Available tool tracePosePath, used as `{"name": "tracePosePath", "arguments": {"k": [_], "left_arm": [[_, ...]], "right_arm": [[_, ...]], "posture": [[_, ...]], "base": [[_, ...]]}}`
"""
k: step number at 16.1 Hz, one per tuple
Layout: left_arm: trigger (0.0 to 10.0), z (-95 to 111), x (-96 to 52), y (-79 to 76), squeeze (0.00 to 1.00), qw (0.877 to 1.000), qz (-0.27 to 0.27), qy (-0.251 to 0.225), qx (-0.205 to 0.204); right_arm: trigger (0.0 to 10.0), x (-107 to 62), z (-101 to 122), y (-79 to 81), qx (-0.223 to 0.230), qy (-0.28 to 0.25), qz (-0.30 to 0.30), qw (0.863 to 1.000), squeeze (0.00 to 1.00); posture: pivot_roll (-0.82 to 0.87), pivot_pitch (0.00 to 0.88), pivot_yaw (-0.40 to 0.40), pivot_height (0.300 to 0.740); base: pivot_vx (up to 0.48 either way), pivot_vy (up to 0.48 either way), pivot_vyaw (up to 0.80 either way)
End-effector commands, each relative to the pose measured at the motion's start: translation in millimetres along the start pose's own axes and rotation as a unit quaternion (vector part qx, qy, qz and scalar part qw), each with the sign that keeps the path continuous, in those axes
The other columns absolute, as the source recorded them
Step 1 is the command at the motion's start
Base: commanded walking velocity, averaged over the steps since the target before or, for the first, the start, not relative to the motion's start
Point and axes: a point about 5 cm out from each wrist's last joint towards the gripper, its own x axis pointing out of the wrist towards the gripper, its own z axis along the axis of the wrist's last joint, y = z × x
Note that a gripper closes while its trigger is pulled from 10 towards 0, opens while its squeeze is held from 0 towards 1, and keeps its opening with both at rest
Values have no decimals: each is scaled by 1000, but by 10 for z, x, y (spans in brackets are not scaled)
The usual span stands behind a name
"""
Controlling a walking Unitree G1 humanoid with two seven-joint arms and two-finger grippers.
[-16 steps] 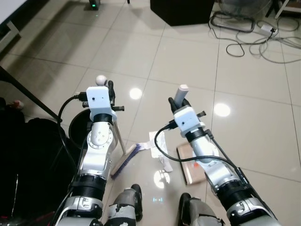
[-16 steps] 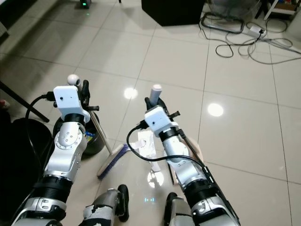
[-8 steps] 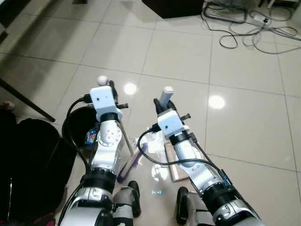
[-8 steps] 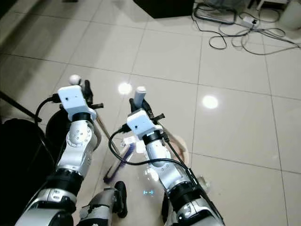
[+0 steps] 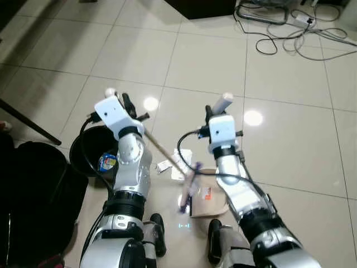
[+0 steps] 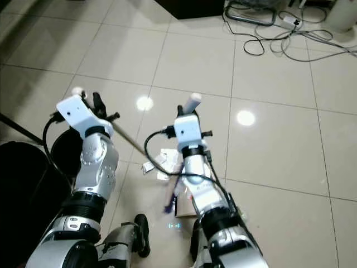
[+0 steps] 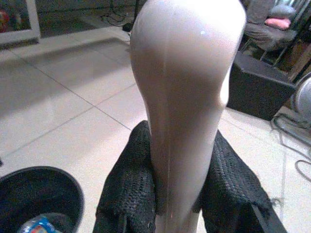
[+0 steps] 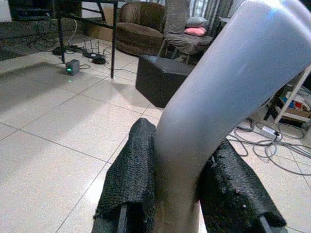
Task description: Sweep floor
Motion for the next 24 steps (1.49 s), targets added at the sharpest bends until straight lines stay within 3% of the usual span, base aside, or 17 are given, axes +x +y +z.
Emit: {"name": "tracePosePath", "arguments": {"k": [1, 5, 8, 12, 15, 18, 20, 24], "left_arm": [[10000, 38, -23, -37, 0, 1000, -8, 4, -23], [10000, 219, -10, -125, 0, 997, -55, 10, -50], [10000, 571, 114, -154, 0, 990, -139, -17, -3], [10000, 858, 231, -123, 0, 982, -180, -45, 28], [10000, 1099, 366, -11, 0, 975, -203, -67, 64], [10000, 1107, 434, 180, 0, 970, -192, -77, 130], [10000, 1006, 414, 256, 0, 969, -192, -62, 144], [10000, 857, 385, 233, 0, 968, -199, -49, 144]], "right_arm": [[10000, -64, -138, 5, 9, 42, -3, 999, 0], [10000, -9, -136, -40, 8, 42, -4, 999, 0], [10000, 35, -154, -118, 1, 41, 1, 999, 0], [10000, 36, -190, -203, -3, 43, -2, 999, 0], [10000, 24, -230, -315, 8, 48, -17, 999, 0], [10000, -61, -265, -420, 71, 41, -30, 996, 0], [10000, -162, -298, -517, 91, 32, -40, 994, 0], [10000, -257, -285, -627, 118, 14, -52, 992, 0]], "posture": [[63, 324, 41, 740], [72, 294, 40, 740], [79, 246, 38, 740], [90, 207, 39, 740], [96, 156, 38, 740], [106, 116, 36, 740], [105, 102, 43, 740], [83, 83, 49, 740]], "base": [[0, 0, 0], [0, 0, 0], [0, 0, 0], [0, 0, 0], [0, 0, 0], [0, 0, 0], [0, 0, 0], [0, 0, 0]]}}
